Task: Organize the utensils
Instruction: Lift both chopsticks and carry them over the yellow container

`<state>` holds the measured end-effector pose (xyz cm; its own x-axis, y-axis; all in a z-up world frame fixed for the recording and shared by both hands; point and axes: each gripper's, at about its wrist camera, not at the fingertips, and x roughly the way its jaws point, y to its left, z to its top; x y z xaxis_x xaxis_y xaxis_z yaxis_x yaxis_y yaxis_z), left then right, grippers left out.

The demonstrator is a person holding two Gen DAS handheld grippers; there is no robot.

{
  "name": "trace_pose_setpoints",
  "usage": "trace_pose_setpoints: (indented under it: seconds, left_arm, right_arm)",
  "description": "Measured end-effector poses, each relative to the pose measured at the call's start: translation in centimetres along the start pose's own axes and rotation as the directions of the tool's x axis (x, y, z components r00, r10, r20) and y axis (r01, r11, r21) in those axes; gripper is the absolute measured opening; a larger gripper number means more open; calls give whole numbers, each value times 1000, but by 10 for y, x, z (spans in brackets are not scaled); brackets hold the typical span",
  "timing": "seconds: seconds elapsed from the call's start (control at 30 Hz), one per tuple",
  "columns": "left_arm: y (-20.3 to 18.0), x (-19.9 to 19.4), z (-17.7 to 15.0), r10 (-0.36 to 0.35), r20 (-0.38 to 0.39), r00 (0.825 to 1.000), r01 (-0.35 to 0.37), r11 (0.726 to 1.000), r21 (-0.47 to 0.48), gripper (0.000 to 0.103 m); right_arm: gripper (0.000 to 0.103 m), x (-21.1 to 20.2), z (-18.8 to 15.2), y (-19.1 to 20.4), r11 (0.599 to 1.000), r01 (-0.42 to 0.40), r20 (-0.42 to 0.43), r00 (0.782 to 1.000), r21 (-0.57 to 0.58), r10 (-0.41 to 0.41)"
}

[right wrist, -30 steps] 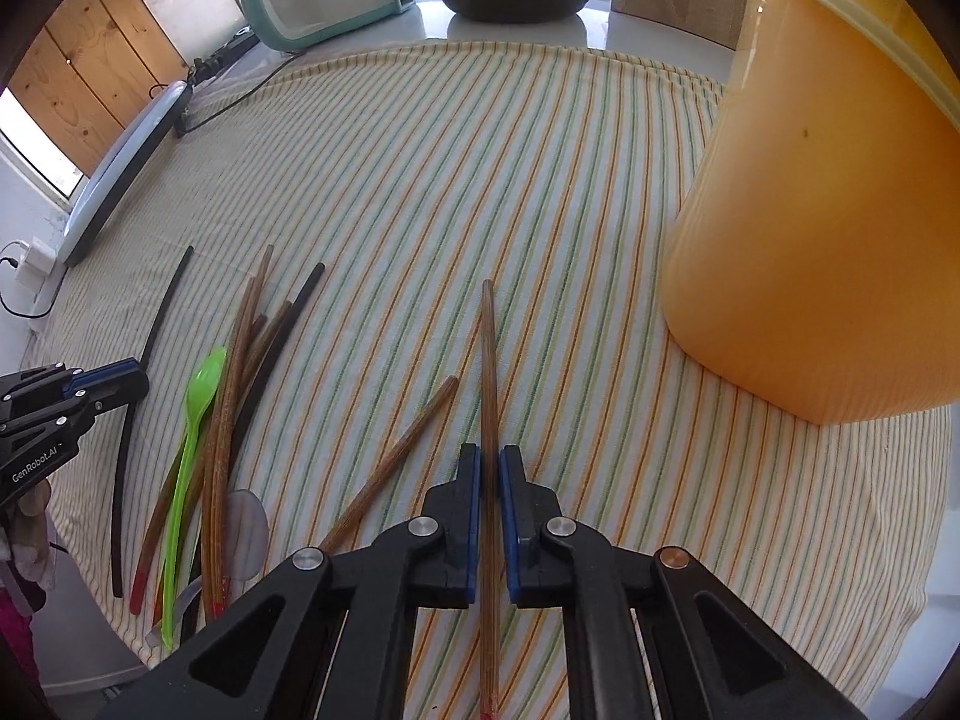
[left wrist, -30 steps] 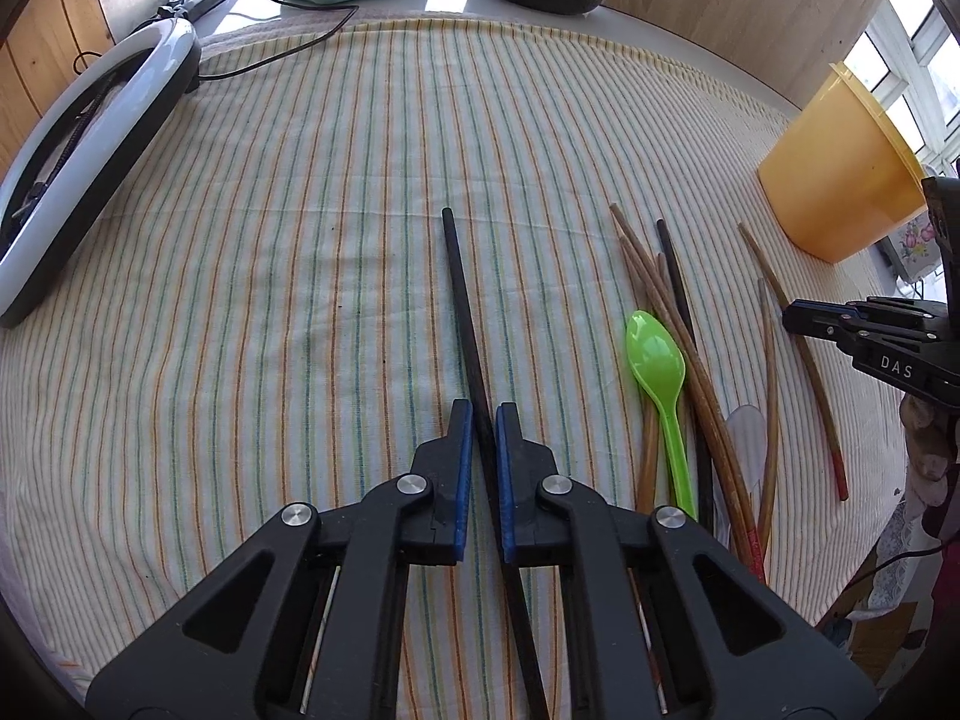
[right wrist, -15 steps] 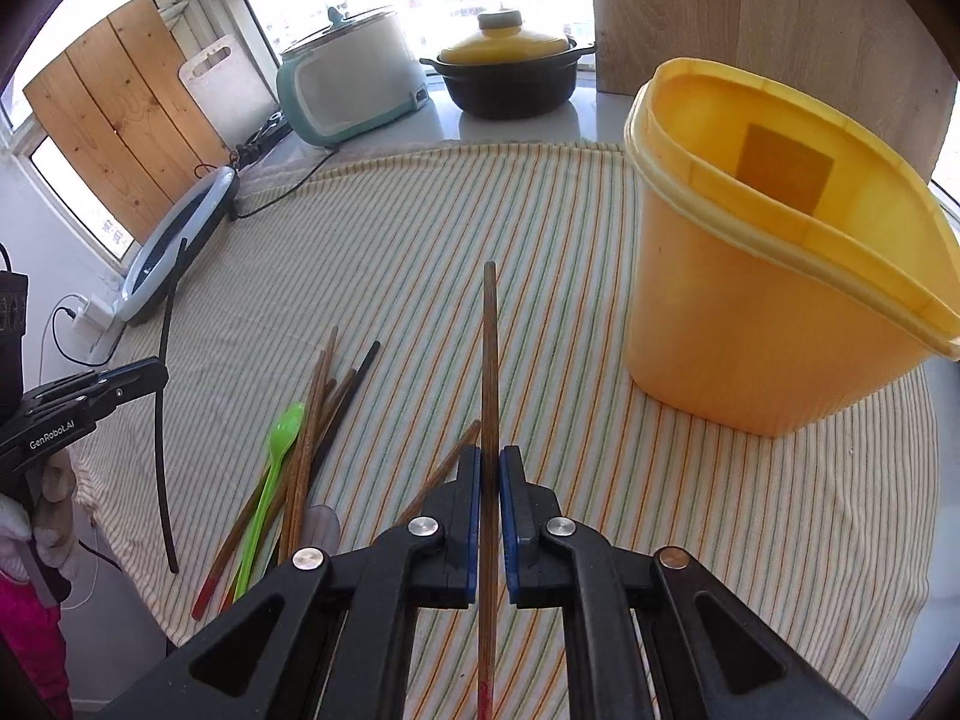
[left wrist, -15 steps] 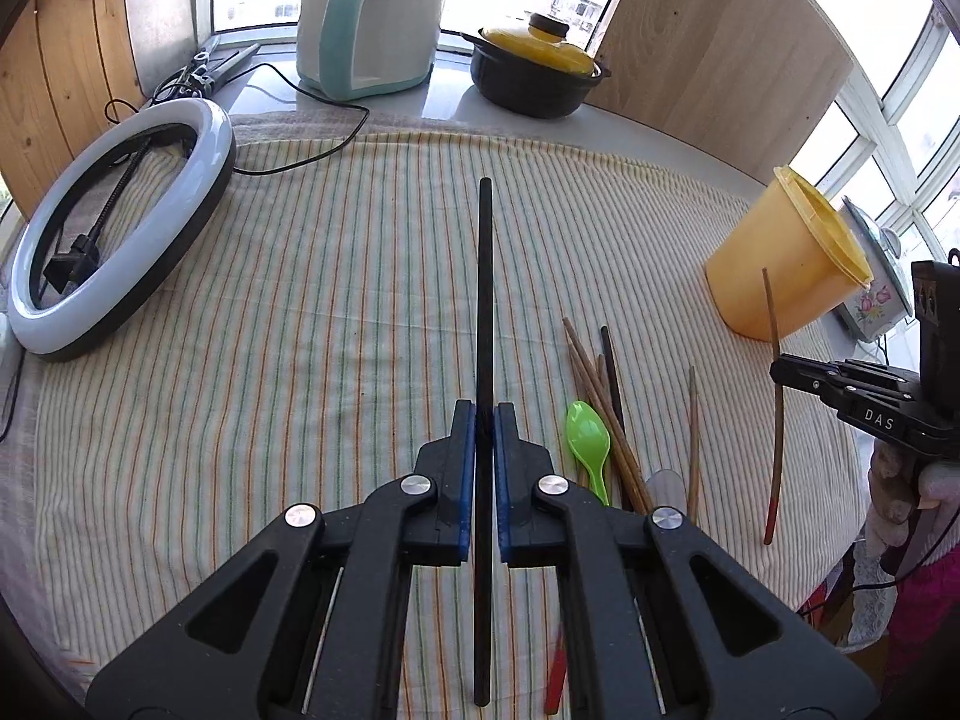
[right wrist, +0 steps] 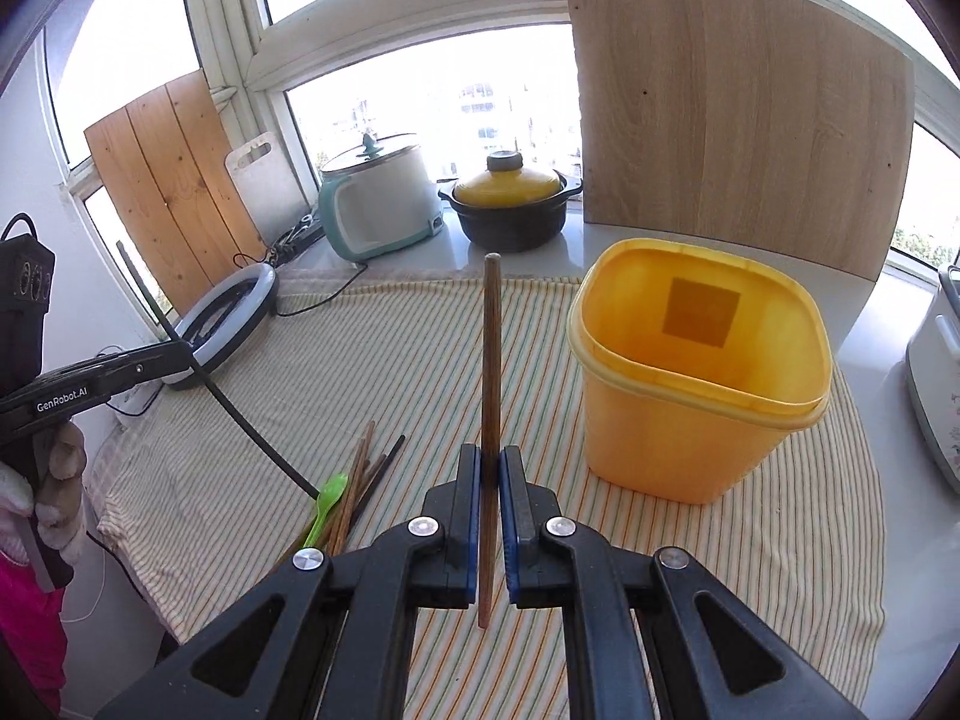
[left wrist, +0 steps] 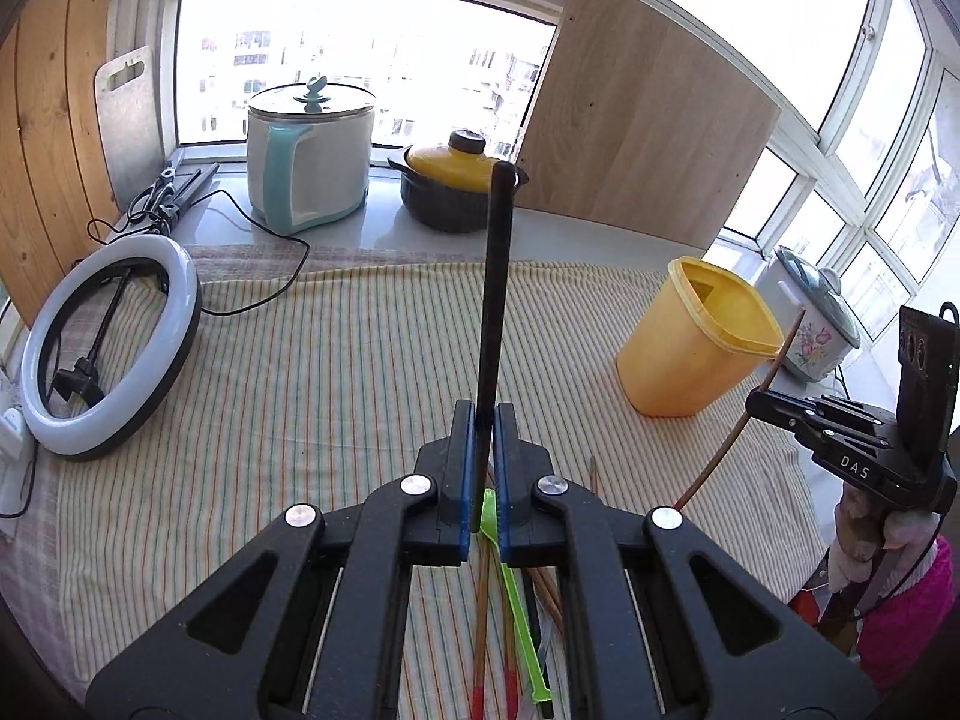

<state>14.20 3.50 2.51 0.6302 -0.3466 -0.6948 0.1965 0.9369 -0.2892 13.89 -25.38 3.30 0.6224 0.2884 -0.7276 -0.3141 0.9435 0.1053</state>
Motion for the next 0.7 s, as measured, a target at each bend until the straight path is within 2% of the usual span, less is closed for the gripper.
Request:
trace_pose_setpoints:
  seconds: [0.3, 0.7]
  left_arm:
    - [-35, -2, 25, -79, 56, 995, 78, 997, 22, 3]
    - [-80, -12, 64, -161, 132, 978, 153, 986, 67, 3]
  right_arm:
    - [4, -33, 17, -16, 999, -16, 106, 994, 47, 11]
    - [4, -70, 42, -38, 997, -23, 206, 979, 79, 6]
